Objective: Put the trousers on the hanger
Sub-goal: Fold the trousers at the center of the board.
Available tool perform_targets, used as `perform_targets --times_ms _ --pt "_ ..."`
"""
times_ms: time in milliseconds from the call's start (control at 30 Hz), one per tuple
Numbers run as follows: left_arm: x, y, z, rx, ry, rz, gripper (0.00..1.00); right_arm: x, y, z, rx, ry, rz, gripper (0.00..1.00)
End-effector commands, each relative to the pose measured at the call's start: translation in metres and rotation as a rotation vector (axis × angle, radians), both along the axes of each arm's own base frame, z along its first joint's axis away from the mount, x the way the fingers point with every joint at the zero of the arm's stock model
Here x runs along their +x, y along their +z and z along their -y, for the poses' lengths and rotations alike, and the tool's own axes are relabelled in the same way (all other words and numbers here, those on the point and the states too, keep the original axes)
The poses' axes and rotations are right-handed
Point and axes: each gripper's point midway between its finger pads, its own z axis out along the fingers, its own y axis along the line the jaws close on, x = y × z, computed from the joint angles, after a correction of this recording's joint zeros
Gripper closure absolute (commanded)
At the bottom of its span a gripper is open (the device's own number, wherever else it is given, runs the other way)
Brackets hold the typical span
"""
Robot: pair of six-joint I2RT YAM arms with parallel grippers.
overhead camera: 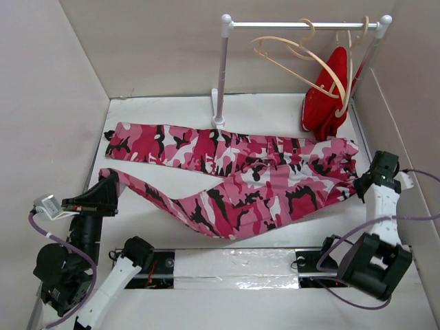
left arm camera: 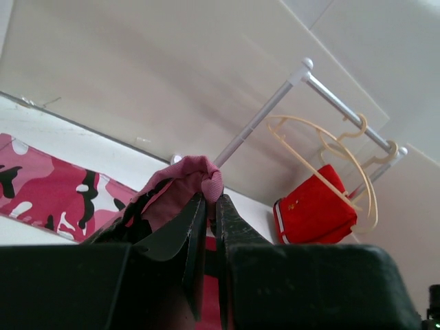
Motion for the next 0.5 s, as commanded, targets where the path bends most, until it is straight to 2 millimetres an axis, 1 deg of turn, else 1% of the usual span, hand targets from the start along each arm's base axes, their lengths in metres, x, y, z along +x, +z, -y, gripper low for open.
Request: perform_targets --times_ms 0,67,133,167,200,233,267,300,333,367,400,433,467 --pt "-0.034 0.043 -0.031 -0.142 0.042 0.171 1.0 0.001 0.083 0.025 -0.184 -0.021 0.112 1.0" --pt "-0.036 0.049 -0.036 -0.167 0.053 0.18 1.0 -0.005 0.105 0.027 -0.221 -0.036 0.137 1.0" --pt "-0.035 0.055 -0.038 -0.184 0.068 0.176 1.0 -0.009 0.13 0.023 -0.257 -0.002 0.174 1.0" --pt "-0.031 0.056 -0.039 -0.197 0.083 0.162 1.0 -0.015 0.137 0.024 -0.274 -0.013 0.171 1.0" --pt "-0.032 0.059 -0.042 -0.213 0.093 0.166 1.0 -0.022 0.144 0.02 -0.283 -0.006 0.173 1.0" --pt "-0.026 0.06 -0.041 -0.212 0.106 0.147 1.0 -0.024 0.15 0.018 -0.293 0.013 0.176 1.0" --pt "-0.022 0.06 -0.044 -0.231 0.129 0.13 1.0 -0.023 0.16 0.013 -0.292 0.04 0.209 1.0" --pt "-0.017 0.061 -0.043 -0.23 0.144 0.11 1.0 -0.03 0.168 0.009 -0.311 0.067 0.218 1.0" --pt "-0.014 0.062 -0.043 -0.231 0.157 0.098 1.0 -0.03 0.171 0.005 -0.307 0.094 0.227 0.98" --pt "-0.011 0.06 -0.048 -0.24 0.188 0.076 1.0 -0.032 0.178 0.001 -0.303 0.101 0.24 0.98" --pt "-0.007 0.061 -0.048 -0.246 0.206 0.053 1.0 -0.036 0.178 -0.002 -0.293 0.1 0.232 0.98" --pt "-0.004 0.061 -0.05 -0.249 0.229 0.039 1.0 -0.044 0.177 -0.008 -0.274 0.105 0.216 1.0" --pt "-0.001 0.058 -0.055 -0.252 0.266 0.016 1.0 -0.045 0.18 -0.015 -0.277 0.135 0.23 1.0"
